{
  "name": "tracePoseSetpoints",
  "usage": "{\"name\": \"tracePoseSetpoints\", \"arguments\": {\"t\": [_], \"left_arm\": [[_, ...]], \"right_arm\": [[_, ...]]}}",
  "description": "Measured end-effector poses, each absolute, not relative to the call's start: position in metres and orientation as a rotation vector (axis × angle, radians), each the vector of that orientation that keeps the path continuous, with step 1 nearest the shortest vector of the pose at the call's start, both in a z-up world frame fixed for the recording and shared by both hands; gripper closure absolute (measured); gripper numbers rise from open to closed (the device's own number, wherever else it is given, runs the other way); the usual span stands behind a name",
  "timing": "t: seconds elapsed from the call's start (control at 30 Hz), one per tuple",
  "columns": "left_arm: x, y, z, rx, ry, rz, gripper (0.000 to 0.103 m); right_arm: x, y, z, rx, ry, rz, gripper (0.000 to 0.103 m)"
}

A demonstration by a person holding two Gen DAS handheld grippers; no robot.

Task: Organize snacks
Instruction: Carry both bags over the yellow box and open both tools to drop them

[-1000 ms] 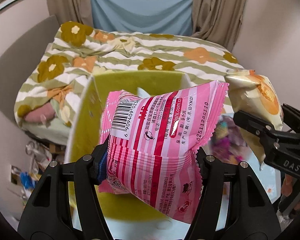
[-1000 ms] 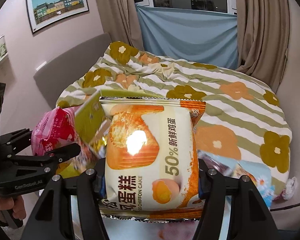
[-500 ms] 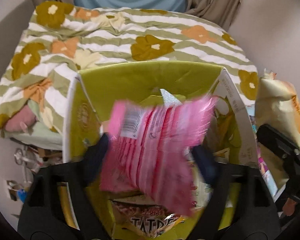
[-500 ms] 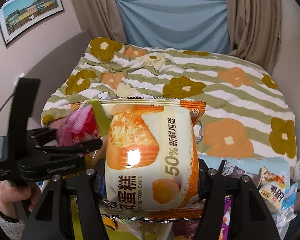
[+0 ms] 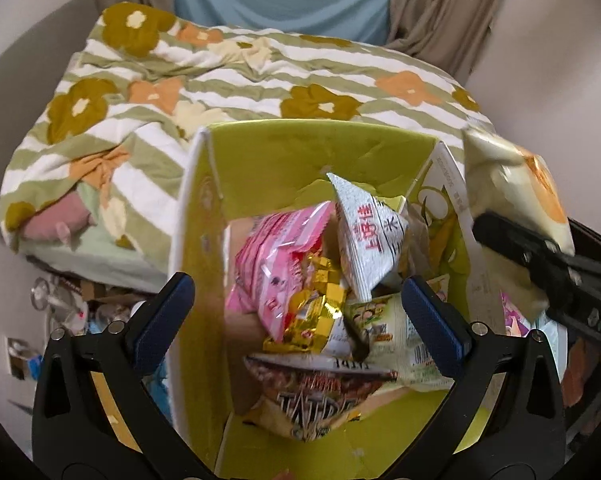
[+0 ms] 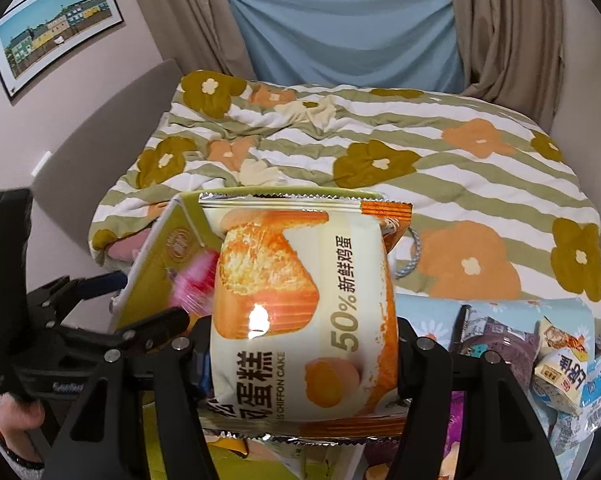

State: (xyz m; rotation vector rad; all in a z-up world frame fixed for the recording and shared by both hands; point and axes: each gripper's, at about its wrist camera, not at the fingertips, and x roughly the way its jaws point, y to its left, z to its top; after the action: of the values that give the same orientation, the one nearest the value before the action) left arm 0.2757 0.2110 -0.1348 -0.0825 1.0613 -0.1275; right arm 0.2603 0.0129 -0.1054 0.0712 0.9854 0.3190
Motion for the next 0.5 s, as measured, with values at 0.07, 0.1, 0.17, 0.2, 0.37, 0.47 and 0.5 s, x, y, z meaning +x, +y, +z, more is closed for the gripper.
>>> {"name": "tracePoseSetpoints", "arguments": {"t": [0.07,0.1,0.17,0.2,0.37,0.47,0.5], "left_arm": [[0.272,0.215,-0.133,-0.079,1.056,-0.113,0.0],[0.27,0.217,-0.132,-0.078,1.054,-0.105,0.0],[0.267,0.221,-0.131,-0.083,1.05,-0.09,0.0],[0.266,0.223,-0.131,-0.087,1.049,-0.086,0.0],[0.266,0.23,-0.136,-0.109,1.062,-0.071,0.0],[0.266,0.232,-0.14,-0.122,1.071,-0.067,0.0],[0.265,0.232,-0.142,-0.125,1.074,-0.066,0.0]], "right_arm": [[0.264,0.018,-0.104,0.078,0.982,0.336,0.045],[0.268,0.022,-0.104,0.079,0.981,0.347,0.045],[0.273,0.03,-0.105,0.077,0.985,0.364,0.044],[0.277,0.035,-0.106,0.072,0.988,0.376,0.044],[0.294,0.055,-0.12,0.064,1.016,0.39,0.043],[0.299,0.058,-0.126,0.086,1.016,0.393,0.018],[0.299,0.057,-0.127,0.095,1.004,0.399,0.008]]}}
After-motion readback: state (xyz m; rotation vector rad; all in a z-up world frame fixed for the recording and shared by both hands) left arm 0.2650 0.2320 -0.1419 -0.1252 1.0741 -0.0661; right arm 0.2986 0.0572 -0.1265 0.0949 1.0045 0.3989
